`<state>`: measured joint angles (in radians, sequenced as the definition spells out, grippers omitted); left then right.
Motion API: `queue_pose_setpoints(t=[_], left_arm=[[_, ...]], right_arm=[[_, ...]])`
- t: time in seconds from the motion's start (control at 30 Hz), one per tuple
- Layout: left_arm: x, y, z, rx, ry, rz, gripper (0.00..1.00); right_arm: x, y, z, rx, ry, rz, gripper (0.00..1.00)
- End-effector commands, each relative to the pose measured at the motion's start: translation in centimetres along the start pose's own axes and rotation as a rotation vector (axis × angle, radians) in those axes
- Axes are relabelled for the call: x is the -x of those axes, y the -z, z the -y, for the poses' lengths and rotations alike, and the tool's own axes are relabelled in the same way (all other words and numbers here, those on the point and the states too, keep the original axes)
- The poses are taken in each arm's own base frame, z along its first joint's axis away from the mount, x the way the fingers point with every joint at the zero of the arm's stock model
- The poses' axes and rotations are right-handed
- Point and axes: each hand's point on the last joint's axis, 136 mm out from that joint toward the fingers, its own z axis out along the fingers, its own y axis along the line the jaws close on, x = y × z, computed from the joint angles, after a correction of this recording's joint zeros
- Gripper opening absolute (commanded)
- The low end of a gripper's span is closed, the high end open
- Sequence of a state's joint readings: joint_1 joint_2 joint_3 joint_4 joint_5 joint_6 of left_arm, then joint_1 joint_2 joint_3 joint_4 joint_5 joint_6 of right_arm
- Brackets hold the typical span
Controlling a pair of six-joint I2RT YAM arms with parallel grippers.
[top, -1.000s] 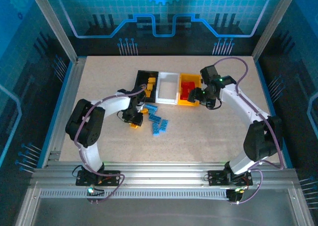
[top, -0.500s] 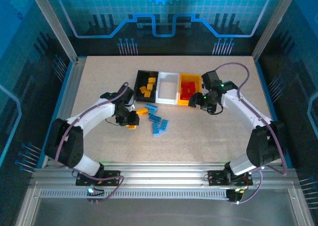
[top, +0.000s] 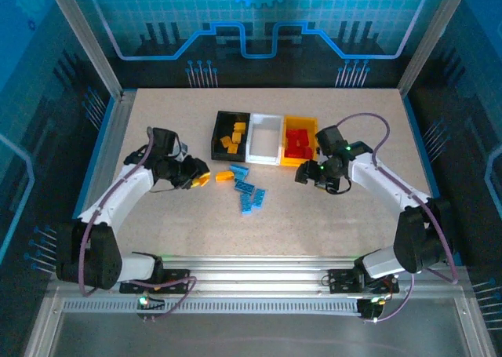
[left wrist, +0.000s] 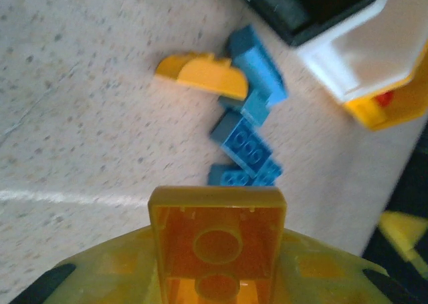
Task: Sort the legos into containers by color
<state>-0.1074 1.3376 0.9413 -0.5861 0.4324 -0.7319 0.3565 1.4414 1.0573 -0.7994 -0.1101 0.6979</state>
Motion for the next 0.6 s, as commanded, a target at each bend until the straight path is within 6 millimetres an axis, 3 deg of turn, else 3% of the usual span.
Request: queue_pose_setpoints(t=[0.0, 0.3, 0.57], left_arm=[[3.8, -0.3, 4.7, -0.151, 0.094, 0.022, 0.3], [10.7, -3.3, 8.6, -0.112, 0.079, 0.037, 0.3], [13.3, -6.1, 9.8, -0.098, 0.089, 0.02, 0.34]], right_arm=[[-1.1, 0.3, -0.8, 0.024, 0.001, -0.006, 0.71], [-2.9, 0.0, -1.3, 0.017, 0.025, -0.034, 0.71], [-4.1, 1.5, -1.8, -0.021, 0.05, -0.038, 0.72]])
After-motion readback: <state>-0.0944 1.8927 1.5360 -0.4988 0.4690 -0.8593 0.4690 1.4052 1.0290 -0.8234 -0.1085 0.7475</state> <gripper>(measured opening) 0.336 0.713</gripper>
